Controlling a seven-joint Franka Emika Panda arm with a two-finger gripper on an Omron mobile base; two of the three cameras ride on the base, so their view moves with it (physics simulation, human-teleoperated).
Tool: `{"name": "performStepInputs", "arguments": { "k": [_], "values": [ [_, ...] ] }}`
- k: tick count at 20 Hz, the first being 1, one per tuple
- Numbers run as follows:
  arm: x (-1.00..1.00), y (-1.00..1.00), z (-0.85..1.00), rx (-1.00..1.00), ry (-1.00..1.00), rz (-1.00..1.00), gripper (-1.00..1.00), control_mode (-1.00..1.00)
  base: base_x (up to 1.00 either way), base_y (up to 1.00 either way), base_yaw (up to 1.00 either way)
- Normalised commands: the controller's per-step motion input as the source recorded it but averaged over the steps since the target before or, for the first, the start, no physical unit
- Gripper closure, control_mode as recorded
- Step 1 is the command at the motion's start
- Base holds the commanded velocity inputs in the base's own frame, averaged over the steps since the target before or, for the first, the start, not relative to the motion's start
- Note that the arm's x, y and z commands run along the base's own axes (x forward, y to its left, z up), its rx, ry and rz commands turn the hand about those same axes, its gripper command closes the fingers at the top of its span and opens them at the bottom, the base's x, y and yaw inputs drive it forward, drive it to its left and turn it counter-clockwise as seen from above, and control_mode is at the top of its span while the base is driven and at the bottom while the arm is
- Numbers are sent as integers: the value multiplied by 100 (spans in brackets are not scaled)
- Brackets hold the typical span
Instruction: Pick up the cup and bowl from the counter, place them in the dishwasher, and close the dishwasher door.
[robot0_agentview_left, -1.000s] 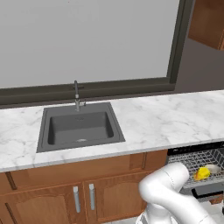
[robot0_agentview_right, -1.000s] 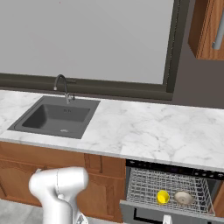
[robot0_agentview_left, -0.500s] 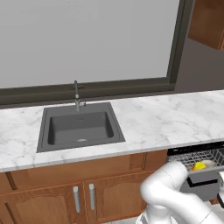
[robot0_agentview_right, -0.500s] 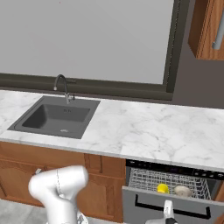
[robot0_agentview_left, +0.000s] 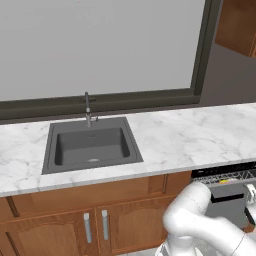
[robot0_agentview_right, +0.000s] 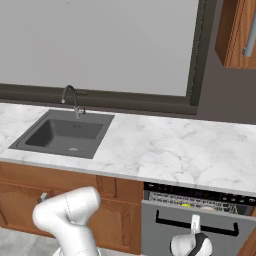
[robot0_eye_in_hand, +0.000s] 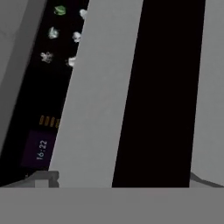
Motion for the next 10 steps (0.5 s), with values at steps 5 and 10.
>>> {"name": "performStepInputs", "arguments": {
  "k": [5,10],
  "values": [
    [71,0,-29,0,-13,0,-100,-100,0,0,0],
    [76,0,-37,0,-11,0,-100,-100,0,0,0]
  ]
}}
